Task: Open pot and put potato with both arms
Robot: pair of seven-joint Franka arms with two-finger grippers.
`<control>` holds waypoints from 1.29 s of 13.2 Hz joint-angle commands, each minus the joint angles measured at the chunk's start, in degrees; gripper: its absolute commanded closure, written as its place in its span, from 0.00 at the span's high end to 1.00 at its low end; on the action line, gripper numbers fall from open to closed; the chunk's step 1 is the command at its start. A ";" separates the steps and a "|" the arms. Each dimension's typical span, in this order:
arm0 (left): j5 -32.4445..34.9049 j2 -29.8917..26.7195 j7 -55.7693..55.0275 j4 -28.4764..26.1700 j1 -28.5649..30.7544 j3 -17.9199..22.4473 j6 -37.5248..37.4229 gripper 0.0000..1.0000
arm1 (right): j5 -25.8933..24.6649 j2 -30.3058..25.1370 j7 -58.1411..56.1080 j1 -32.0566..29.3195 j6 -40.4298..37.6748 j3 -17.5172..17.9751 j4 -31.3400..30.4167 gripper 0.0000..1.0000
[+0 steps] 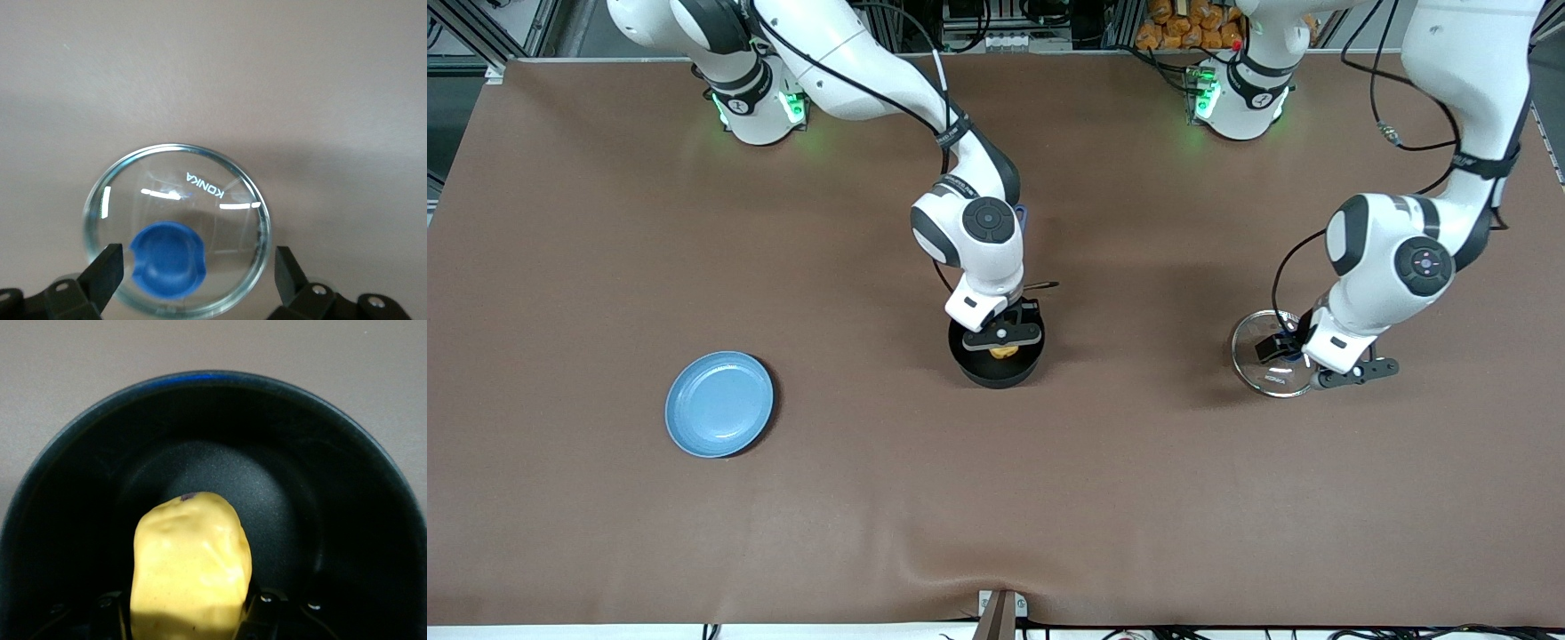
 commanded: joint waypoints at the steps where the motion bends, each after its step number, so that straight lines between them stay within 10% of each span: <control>1: -0.86 -3.68 1.91 8.59 0.53 -1.42 -13.79 1.00 | -0.12 1.19 0.82 -0.05 0.39 -0.16 1.50 0.23; 2: -0.86 -4.12 2.17 12.62 0.61 -1.60 -19.06 1.00 | -0.12 1.11 0.82 -0.23 0.39 -0.16 1.50 0.57; 6: -0.95 -4.39 2.53 27.66 0.79 -1.60 -34.64 1.00 | -0.03 1.02 0.74 -0.49 0.30 -0.16 1.59 0.75; 17: -2.52 -15.46 1.74 29.64 0.61 -4.86 -43.37 1.00 | 0.85 -7.75 -0.41 -3.12 -10.75 -0.16 3.34 0.72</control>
